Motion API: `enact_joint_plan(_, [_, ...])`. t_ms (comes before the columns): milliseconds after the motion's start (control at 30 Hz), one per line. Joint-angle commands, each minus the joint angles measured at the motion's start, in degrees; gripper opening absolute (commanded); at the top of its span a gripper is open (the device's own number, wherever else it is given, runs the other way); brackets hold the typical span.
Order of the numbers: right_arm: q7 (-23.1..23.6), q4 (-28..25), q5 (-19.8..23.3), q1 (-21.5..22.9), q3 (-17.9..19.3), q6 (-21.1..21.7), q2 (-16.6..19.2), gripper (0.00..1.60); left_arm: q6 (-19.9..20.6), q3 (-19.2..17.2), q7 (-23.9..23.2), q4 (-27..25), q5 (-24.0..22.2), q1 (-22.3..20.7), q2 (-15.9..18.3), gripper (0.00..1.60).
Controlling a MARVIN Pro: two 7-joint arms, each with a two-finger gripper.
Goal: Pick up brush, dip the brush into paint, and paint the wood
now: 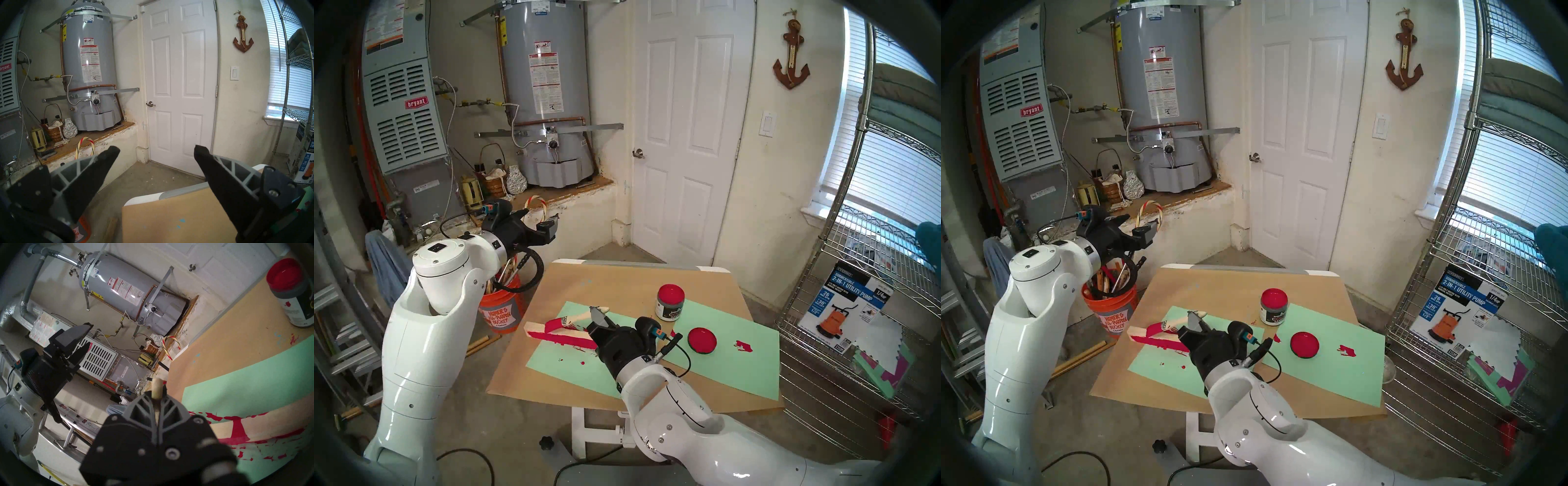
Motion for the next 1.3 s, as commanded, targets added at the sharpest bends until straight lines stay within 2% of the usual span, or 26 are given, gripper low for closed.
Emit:
enact_joint_plan(0, [0.46,-1.18,0.63,0.24,-0.24,0.48,-0.36,0.0,-0.18,-0.39,0.22,-0.8,0.06,-0.85,0.08,1.6])
enact_joint_plan(767, [-1.14,-0.46,-1.25,0.15,-0.57,-0.28,0.05,0.0,-0.27,-0.24,0.51,-0.81,-0.28,-0.84,0.35,1.6])
enact_joint_plan(1267, [-2.98,-0.27,0.35,0.21,0.28,0.94,0.41,0.0,-0.32,-0.16,0.66,-0.81,-0.47,-0.83,0.51,1.6])
